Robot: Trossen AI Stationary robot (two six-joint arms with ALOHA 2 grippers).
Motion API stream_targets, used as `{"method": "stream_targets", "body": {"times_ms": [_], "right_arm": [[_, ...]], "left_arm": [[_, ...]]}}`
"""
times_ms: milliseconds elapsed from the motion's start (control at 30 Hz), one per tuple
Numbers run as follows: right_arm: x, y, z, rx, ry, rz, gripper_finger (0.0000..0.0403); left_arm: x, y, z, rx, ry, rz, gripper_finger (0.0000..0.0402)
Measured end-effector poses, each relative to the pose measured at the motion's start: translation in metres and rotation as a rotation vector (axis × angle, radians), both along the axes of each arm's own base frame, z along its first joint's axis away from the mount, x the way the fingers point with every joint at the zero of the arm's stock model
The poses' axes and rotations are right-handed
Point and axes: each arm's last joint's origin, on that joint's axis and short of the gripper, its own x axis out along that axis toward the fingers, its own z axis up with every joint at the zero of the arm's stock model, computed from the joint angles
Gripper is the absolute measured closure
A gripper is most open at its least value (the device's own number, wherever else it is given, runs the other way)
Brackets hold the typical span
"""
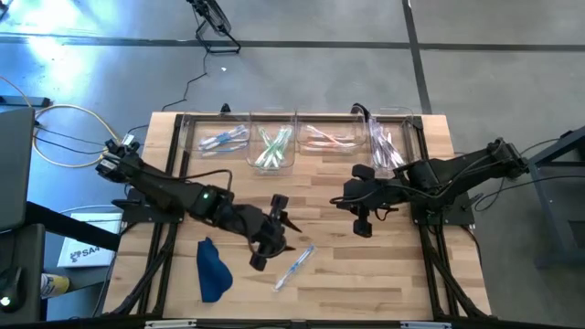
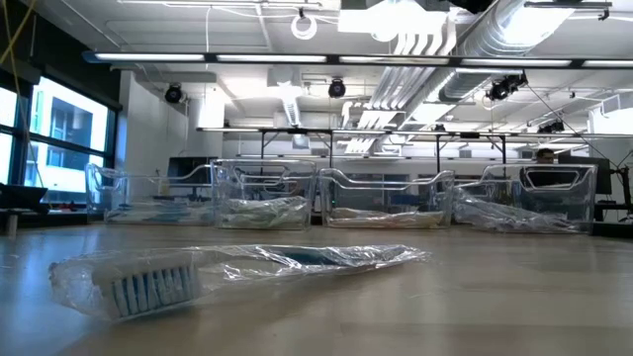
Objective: Pick & Place Toothbrushes
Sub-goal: Put the blue toothbrush into the left transparent bin
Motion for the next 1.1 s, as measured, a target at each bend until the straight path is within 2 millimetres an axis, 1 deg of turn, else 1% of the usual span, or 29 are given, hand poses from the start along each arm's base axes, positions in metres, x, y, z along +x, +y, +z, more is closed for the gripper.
{"method": "stream_targets", "body": {"times_ms": [100, 367, 533, 700, 833, 1100], "right_arm": [[0.0, 0.0, 0.0, -0.008, -0.002, 0.008, 0.0401], [0.0, 0.001, 0.0, 0.004, -0.002, 0.033, 0.0401], [0.0, 0.001, 0.0, -0.01, -0.002, 0.047, 0.0401], [0.0, 0.001, 0.0, -0.038, -0.002, 0.075, 0.0401], [0.0, 0.001, 0.0, -0.046, -0.003, 0.077, 0.0401], [0.0, 0.0, 0.0, -0.049, -0.004, 0.075, 0.0401]], "left_arm": [[0.001, -0.001, 0.002, -0.031, -0.021, 0.009, 0.0192], [0.003, -0.001, 0.006, -0.274, -0.027, 0.11, 0.0192], [0.004, -0.001, 0.009, -0.381, -0.033, 0.149, 0.0192], [0.006, -0.001, 0.014, -0.424, -0.086, 0.163, 0.0192], [0.006, -0.001, 0.013, -0.47, -0.073, 0.192, 0.0192], [0.006, -0.001, 0.013, -0.491, -0.073, 0.202, 0.0192]]}}
